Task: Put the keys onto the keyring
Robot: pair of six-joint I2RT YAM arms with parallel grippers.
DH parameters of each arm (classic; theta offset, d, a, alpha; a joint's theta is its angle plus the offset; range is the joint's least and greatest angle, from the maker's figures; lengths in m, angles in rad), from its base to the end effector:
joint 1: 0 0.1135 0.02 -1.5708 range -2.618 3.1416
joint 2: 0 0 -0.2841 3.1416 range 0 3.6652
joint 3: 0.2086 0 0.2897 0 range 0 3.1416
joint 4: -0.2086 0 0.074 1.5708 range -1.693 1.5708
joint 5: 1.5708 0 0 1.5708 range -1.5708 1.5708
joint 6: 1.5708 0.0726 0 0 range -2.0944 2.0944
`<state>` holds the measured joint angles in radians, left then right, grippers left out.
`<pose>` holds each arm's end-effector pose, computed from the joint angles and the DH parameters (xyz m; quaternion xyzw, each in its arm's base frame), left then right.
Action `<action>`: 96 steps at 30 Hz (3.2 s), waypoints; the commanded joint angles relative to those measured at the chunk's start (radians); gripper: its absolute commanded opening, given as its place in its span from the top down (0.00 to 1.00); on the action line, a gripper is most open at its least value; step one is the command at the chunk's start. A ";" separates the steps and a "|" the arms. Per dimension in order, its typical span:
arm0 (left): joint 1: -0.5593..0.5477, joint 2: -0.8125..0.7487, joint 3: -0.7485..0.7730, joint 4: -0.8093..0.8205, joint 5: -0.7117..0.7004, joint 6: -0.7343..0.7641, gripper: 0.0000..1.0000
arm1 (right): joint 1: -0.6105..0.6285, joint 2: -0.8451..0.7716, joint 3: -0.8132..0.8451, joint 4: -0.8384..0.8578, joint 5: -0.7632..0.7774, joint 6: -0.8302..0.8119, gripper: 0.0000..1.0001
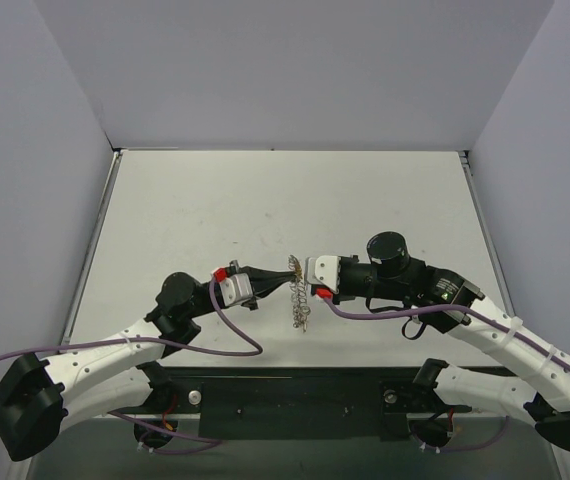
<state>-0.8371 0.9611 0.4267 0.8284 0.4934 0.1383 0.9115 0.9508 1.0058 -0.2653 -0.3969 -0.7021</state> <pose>0.1511 -0.2190 0.2937 0.4440 0.4186 -0.4033 0.6819 0.1447 0.2326 0.3908 -0.6361 0.4377 0.2169 0.5972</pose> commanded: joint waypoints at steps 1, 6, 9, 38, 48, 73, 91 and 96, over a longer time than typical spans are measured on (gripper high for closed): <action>-0.003 -0.015 0.004 0.121 -0.013 -0.011 1.00 | 0.007 -0.021 -0.001 0.044 -0.030 0.029 1.00; -0.003 -0.013 -0.006 0.152 -0.022 -0.029 1.00 | 0.006 -0.020 0.001 0.060 -0.031 0.053 1.00; -0.002 -0.016 -0.014 0.185 -0.030 -0.043 1.00 | 0.006 -0.024 -0.007 0.083 -0.031 0.085 1.00; 0.013 -0.027 -0.046 0.339 -0.036 -0.132 1.00 | -0.005 -0.070 -0.044 0.190 -0.056 0.182 1.00; 0.015 -0.019 -0.045 0.342 -0.013 -0.161 1.00 | -0.002 -0.060 -0.050 0.244 -0.030 0.205 1.00; 0.013 -0.022 -0.040 0.313 -0.036 -0.143 1.00 | 0.001 -0.060 -0.033 0.198 -0.066 0.191 1.00; 0.013 -0.019 -0.034 0.304 -0.009 -0.143 1.00 | 0.001 -0.053 -0.032 0.209 -0.068 0.193 1.00; 0.012 -0.018 -0.032 0.302 0.000 -0.144 1.00 | 0.001 -0.055 -0.033 0.212 -0.065 0.196 1.00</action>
<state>-0.8284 0.9565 0.3664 1.0649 0.4812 -0.0139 0.9104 0.8982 0.9573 -0.0940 -0.4427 -0.5056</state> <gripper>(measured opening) 0.017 0.005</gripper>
